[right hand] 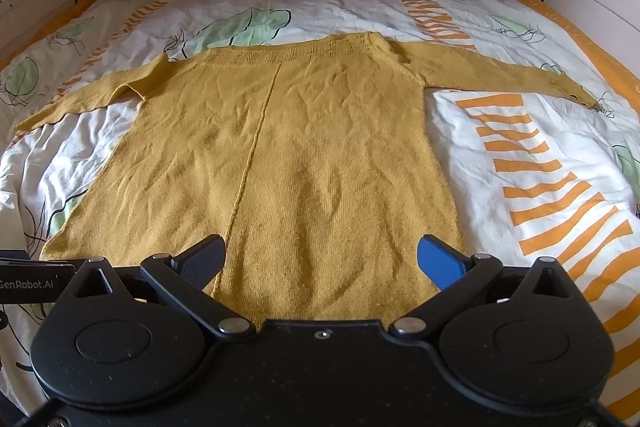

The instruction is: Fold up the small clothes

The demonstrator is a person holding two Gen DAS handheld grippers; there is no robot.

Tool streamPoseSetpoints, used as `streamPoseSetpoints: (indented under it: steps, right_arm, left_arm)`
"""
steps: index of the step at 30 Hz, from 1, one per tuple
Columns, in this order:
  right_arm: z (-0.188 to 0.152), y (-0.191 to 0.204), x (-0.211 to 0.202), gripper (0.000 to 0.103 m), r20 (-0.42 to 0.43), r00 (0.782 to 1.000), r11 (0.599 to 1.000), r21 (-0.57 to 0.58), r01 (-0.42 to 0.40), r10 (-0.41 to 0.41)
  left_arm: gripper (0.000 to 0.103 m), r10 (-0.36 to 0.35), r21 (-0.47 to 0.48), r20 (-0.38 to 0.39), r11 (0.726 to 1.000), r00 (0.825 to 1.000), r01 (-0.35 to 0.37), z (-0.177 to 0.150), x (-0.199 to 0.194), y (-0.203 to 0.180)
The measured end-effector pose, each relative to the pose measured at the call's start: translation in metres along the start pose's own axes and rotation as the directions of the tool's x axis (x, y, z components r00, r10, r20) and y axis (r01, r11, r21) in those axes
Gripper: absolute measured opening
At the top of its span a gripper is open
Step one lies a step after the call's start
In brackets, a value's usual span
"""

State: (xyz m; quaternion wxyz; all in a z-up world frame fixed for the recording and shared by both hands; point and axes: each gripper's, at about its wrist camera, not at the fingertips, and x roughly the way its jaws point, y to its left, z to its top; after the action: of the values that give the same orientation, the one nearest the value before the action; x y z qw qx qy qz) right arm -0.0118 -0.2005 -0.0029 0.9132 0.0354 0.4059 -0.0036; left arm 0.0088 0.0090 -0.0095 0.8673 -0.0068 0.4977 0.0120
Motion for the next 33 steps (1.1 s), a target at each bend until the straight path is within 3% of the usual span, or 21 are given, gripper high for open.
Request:
streamPoseSetpoints:
  steps: [9, 19, 22, 27, 33]
  right_arm:
    - [0.000, -0.003, 0.011, 0.102, -0.018, 1.000, 1.000, 0.011, -0.007, 0.007]
    - [0.010, -0.020, 0.039, 0.102, -0.035, 0.998, 0.998, 0.023, -0.053, 0.054]
    - [0.021, -0.036, 0.050, 0.102, -0.032, 0.996, 0.996, 0.050, -0.079, 0.080]
    - [0.050, -0.072, 0.064, 0.102, -0.001, 0.998, 0.995, 0.079, -0.057, 0.057]
    - [0.095, -0.142, 0.087, 0.102, 0.025, 0.998, 0.987, 0.153, 0.055, -0.059]
  left_arm:
    - [0.100, -0.006, 0.003, 0.017, 1.000, 1.000, 0.006, 0.006, 0.007, 0.000]
    - [0.100, -0.009, 0.046, 0.100, 0.999, 0.995, 0.004, 0.032, 0.019, -0.010]
    - [0.100, -0.003, 0.059, 0.119, 0.998, 0.993, -0.004, 0.044, 0.025, -0.013]
    - [0.100, 0.010, 0.086, 0.156, 0.996, 0.988, -0.024, 0.069, 0.040, -0.022]
    - [0.100, 0.018, 0.100, 0.193, 0.994, 0.981, -0.038, 0.104, 0.064, -0.033]
